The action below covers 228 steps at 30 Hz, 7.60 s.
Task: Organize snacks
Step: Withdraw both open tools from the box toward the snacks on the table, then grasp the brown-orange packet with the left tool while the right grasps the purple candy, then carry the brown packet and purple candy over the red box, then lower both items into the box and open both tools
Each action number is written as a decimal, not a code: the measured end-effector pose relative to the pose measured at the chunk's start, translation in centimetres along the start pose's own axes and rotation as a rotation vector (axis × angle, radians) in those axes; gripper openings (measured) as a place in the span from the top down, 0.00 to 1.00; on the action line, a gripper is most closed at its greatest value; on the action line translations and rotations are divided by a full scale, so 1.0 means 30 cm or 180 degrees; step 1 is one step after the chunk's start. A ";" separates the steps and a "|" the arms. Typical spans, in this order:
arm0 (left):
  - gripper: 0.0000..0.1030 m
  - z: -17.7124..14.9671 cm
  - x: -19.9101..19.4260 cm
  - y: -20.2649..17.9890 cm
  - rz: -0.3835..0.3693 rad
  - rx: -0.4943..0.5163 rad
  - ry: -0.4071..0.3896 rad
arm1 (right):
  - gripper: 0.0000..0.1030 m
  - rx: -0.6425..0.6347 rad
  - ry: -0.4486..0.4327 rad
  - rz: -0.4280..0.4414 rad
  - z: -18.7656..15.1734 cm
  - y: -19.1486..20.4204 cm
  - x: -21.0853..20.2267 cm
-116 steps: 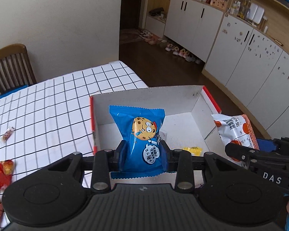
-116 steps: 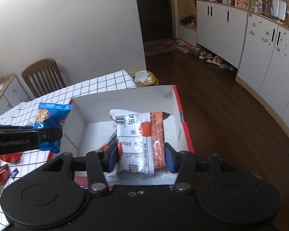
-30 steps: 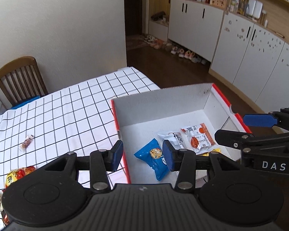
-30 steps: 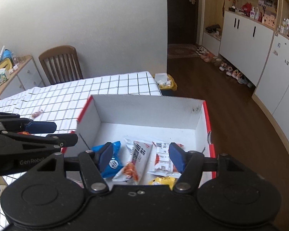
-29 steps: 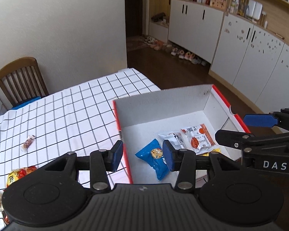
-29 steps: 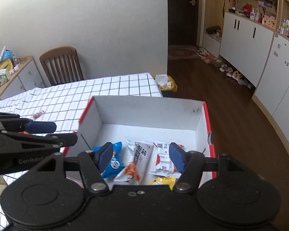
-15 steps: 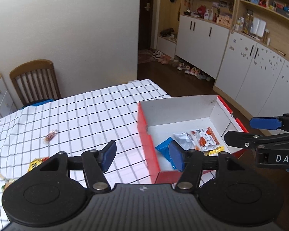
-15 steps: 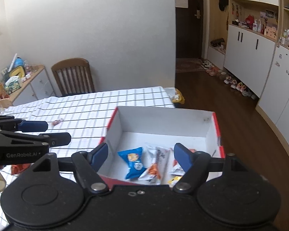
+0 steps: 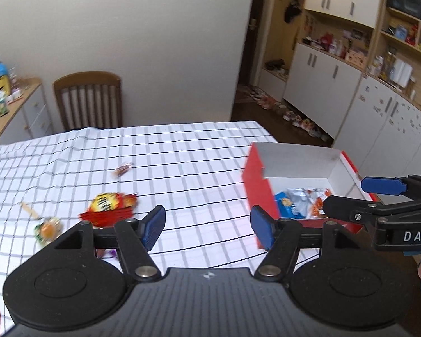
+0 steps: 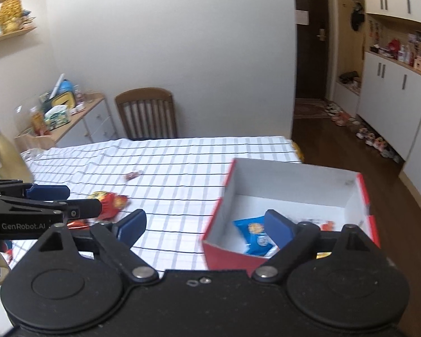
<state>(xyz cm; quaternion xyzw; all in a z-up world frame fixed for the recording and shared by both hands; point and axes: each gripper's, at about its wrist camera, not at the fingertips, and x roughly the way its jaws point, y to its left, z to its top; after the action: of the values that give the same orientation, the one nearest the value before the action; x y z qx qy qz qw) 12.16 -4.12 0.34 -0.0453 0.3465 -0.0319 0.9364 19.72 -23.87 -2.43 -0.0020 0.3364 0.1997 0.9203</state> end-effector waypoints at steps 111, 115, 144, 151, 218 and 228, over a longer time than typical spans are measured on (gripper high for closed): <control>0.57 -0.236 0.516 0.720 -0.0269 -0.0096 0.1069 | 0.82 -0.1279 0.0944 0.0615 -0.220 0.619 0.812; 0.57 -0.236 0.487 0.690 -0.0261 -0.0165 0.1055 | 0.82 -0.1139 0.0912 0.0559 -0.211 0.583 0.768; 0.57 -0.095 0.251 0.287 -0.0513 -0.0009 0.0633 | 0.82 -0.0610 0.0534 -0.0014 -0.065 0.334 0.301; 0.57 -0.048 0.234 0.172 -0.0571 0.0068 0.0522 | 0.82 -0.0569 0.0414 -0.0108 -0.032 0.248 0.235; 0.57 0.182 0.934 -0.675 -0.0170 0.1114 0.0804 | 0.82 0.0097 0.0751 -0.0686 -0.096 -0.591 0.387; 0.57 0.155 1.006 -0.668 -0.0171 0.1084 0.1015 | 0.81 0.0010 0.0909 -0.0698 -0.106 -0.585 0.467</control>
<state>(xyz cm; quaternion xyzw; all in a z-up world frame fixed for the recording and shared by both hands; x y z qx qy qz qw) 37.49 -26.50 -13.49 0.1098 0.4783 -0.1216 0.8628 33.94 -35.33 -15.86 -0.0655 0.4618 0.0954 0.8794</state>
